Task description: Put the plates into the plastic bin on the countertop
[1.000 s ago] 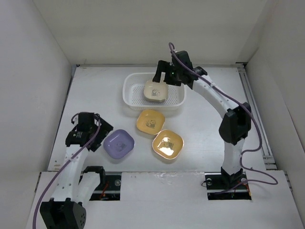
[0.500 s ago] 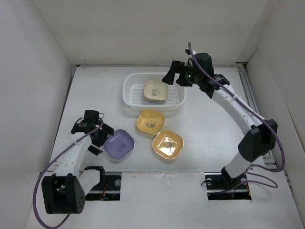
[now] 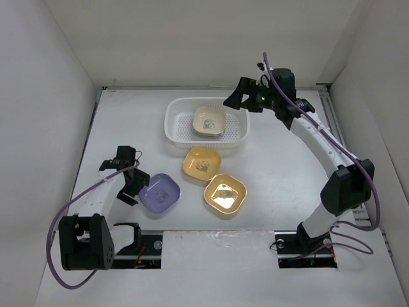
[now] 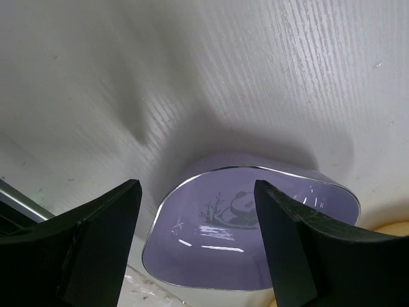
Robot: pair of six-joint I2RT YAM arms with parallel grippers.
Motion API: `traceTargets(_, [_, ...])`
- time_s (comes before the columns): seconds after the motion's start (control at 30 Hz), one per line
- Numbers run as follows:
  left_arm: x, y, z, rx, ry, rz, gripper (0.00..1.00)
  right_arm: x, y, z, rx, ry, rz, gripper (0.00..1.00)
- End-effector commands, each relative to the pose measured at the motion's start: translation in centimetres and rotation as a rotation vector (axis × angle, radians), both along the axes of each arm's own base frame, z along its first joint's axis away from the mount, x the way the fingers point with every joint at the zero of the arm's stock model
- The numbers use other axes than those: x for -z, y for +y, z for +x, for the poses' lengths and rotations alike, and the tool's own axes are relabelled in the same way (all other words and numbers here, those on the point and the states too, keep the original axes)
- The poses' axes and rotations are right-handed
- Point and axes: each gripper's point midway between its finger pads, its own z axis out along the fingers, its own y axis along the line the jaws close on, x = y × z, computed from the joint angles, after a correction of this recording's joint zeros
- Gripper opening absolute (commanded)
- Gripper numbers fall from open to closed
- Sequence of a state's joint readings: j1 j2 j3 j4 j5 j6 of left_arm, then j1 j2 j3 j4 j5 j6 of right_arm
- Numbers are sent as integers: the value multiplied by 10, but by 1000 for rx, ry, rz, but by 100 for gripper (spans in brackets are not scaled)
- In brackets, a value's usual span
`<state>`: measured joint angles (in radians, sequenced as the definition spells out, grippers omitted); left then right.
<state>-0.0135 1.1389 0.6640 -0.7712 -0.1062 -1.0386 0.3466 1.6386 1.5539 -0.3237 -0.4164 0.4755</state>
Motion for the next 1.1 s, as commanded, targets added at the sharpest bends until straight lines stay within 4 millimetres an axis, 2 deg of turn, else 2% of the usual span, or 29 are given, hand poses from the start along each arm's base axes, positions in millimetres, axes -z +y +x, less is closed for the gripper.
traceTargets(0.0, [-15, 8, 13, -49, -61, 44, 68, -23, -2, 5, -16, -85, 47, 100])
traceTargets(0.03, [-15, 8, 13, -49, -61, 44, 57, -23, -1, 4, -24, -84, 50, 100])
traceTargets(0.07, [-15, 8, 13, -49, -61, 44, 57, -24, -1, 4, -22, -78, 56, 100])
traceTargets(0.1, [-15, 10, 13, -52, -61, 54, 51, -24, -3, 4, -24, -76, 60, 100])
traceTargets(0.13, [-12, 12, 12, -53, -46, 64, 41, -24, -3, 4, -24, -76, 60, 100])
traceTargets(0.17, [-11, 15, 14, -56, -35, 79, 22, -24, -3, 4, -24, -76, 60, 100])
traceTargets(0.2, [-12, 16, 17, -66, -35, 88, 17, -26, -3, 5, -24, -85, 63, 100])
traceTargets(0.37, [0, 14, 26, -55, -15, 79, 17, -30, -7, 5, -22, -93, 68, 100])
traceTargets(0.5, [11, 9, 23, -49, -18, 49, 25, -26, -11, 6, -13, -85, 65, 100])
traceTargets(0.53, [11, 9, 25, -41, -26, 50, 32, -26, -11, 6, -13, -85, 65, 100])
traceTargets(0.57, [9, 9, 26, -41, -35, 50, 33, -26, -11, 6, -13, -85, 65, 100])
traceTargets(0.6, [9, 11, 26, -34, -33, 60, 37, -26, -11, 6, -13, -85, 65, 100])
traceTargets(0.8, [2, 11, 33, -25, -97, 61, 42, -21, -11, 8, -13, -74, 62, 100])
traceTargets(0.87, [6, 11, 32, -25, -97, 61, 35, -17, -10, 10, -12, -66, 59, 100])
traceTargets(0.9, [17, 11, 25, -34, -61, 60, 35, -17, -10, 10, -12, -65, 59, 100])
traceTargets(0.93, [22, 11, 27, -35, -66, 59, 32, -17, -14, 12, -3, -66, 59, 100])
traceTargets(1.0, [40, 9, 15, -31, -9, 52, 18, -17, -14, 12, -3, -66, 59, 100])
traceTargets(1.07, [48, 6, 18, -29, -21, 37, 11, -19, -15, 13, 5, -67, 56, 100])
